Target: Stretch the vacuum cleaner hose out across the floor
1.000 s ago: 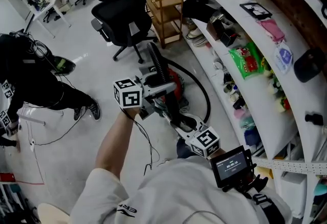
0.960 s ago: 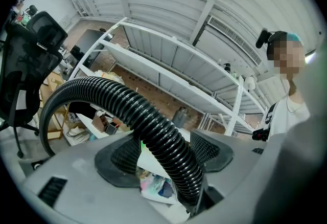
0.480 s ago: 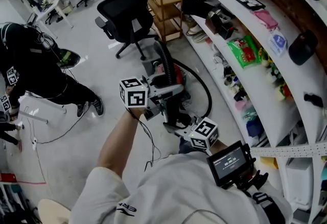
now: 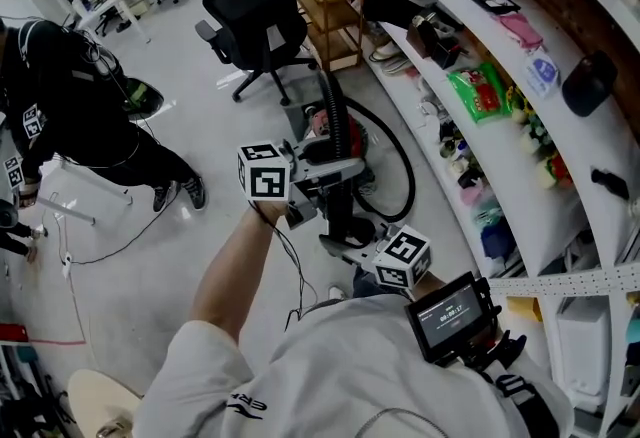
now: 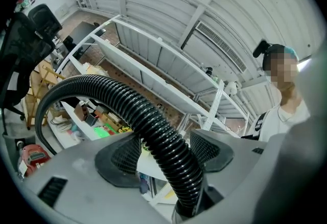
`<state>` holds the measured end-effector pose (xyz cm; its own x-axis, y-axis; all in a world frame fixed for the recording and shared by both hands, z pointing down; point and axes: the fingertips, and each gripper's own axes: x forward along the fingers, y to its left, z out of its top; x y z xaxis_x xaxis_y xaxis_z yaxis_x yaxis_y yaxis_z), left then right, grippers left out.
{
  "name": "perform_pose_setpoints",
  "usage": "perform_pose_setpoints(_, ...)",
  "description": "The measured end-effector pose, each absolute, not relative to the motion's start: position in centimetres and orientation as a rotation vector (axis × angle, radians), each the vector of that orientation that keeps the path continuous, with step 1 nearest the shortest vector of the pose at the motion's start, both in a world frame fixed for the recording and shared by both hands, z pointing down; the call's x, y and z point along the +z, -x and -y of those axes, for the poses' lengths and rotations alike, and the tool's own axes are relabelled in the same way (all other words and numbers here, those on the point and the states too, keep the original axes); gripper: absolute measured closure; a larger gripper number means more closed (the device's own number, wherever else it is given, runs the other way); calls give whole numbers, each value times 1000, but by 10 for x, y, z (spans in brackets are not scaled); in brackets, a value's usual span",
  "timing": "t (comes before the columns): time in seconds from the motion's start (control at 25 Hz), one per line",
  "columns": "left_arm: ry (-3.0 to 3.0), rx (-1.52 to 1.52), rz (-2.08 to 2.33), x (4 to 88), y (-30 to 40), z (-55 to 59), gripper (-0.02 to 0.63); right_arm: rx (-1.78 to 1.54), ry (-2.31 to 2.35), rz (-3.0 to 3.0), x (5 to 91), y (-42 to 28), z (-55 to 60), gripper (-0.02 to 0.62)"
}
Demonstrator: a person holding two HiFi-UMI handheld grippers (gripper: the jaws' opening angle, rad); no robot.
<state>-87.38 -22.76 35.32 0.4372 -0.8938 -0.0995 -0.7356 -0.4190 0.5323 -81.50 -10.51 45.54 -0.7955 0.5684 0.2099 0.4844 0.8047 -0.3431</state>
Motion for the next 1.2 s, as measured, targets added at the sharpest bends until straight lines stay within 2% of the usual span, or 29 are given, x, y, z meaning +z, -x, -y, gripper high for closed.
perform_pose_setpoints(0.32, -2232, -517, 1381, 358, 826, 216, 316, 460, 843, 2656, 449, 757, 91, 407)
perform_pose_setpoints(0.88, -2204, -435, 1501, 364, 674, 234, 314, 392, 933, 2642, 459, 604, 113, 407)
perform_pose_setpoints(1.2, -2124, -405, 1596, 374, 612, 223, 314, 365, 957, 2598, 467, 532, 107, 407)
